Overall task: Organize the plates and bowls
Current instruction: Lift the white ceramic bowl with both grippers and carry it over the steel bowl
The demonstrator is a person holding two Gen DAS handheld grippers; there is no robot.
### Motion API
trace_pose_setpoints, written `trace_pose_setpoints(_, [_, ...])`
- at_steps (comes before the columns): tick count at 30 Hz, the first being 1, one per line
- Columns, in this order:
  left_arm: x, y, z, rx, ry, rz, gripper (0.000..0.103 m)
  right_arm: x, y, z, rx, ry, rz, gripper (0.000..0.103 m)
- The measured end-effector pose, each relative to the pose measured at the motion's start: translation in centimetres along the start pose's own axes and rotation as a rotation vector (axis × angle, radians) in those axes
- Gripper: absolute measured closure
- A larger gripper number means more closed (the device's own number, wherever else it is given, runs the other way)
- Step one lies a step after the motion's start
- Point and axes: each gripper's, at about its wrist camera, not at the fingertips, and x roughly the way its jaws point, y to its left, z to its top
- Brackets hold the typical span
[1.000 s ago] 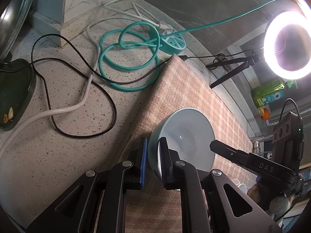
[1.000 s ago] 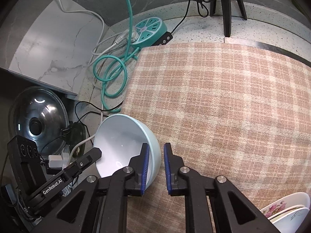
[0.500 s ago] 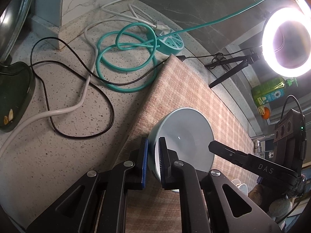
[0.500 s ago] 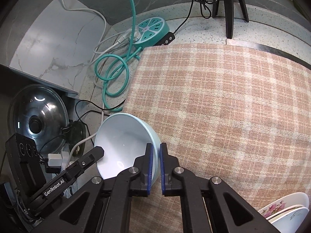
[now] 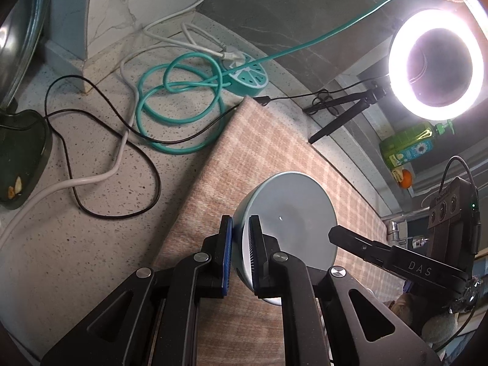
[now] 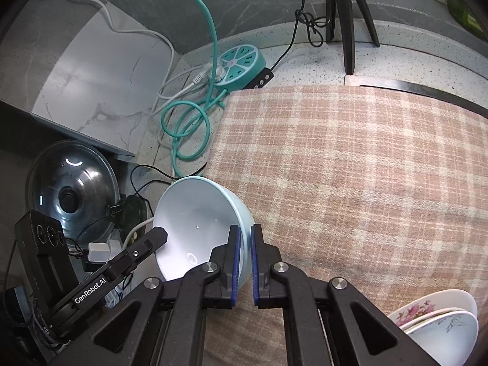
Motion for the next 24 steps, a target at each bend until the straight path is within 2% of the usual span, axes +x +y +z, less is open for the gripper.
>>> trace_pose_setpoints(11, [-0.5,-4.0,-0.8,0.057,-0.004,-0.044,0.094,-4.4,-2.2,-0.5,0.031,-0.050,-0.002,0.097])
trace_pose_setpoints(24, [-0.6,-9.8,-2.6,0.148,0.016,-0.098,0.094,-9.4,-6.4,-2.8,0.094,-0.112,-0.017,0.097])
